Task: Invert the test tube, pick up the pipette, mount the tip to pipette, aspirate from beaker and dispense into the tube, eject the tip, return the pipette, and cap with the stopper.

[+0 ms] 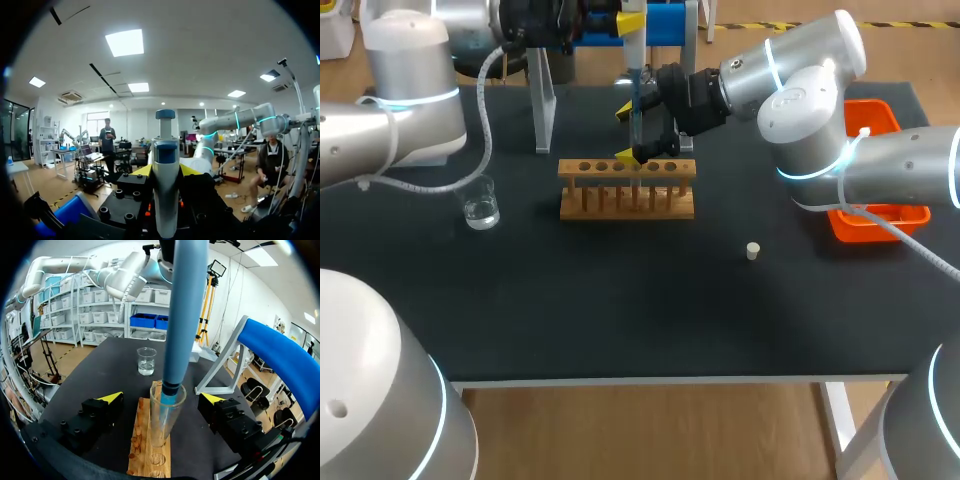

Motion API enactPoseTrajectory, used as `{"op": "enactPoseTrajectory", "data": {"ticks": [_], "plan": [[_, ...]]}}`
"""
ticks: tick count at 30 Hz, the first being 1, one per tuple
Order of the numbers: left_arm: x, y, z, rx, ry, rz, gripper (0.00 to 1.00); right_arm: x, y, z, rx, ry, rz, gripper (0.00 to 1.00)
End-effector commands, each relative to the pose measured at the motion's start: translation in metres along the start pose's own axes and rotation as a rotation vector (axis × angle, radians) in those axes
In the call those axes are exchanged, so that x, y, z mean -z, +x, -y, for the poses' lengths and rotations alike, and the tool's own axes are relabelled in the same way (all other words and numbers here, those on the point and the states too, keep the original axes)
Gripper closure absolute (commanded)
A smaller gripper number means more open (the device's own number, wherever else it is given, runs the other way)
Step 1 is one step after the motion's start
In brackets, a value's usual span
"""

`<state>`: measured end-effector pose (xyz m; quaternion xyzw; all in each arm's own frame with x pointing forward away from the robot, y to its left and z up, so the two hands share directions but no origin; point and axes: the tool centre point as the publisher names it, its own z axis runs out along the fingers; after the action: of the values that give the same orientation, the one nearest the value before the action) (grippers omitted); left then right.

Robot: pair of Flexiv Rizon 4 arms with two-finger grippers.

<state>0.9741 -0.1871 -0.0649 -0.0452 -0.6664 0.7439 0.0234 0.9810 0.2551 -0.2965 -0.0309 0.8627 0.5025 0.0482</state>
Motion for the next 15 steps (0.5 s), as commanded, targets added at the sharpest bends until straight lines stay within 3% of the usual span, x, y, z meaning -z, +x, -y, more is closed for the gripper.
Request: {"op": "enactPoseTrajectory", "data": {"ticks": [1, 15], "plan": [[0.0011, -0.0014, -0.0005, -0.002, 0.003, -0.004, 1.0, 0.0009, -0.0006, -0.0004, 0.0, 0.002, -0.003, 0.0], [0.0018, -0.0025, -0.0059, 0.004, 0.011, -0.002, 1.0, 0.0009, -0.0006, -0.0004, 0.0, 0.002, -0.003, 0.0]]}}
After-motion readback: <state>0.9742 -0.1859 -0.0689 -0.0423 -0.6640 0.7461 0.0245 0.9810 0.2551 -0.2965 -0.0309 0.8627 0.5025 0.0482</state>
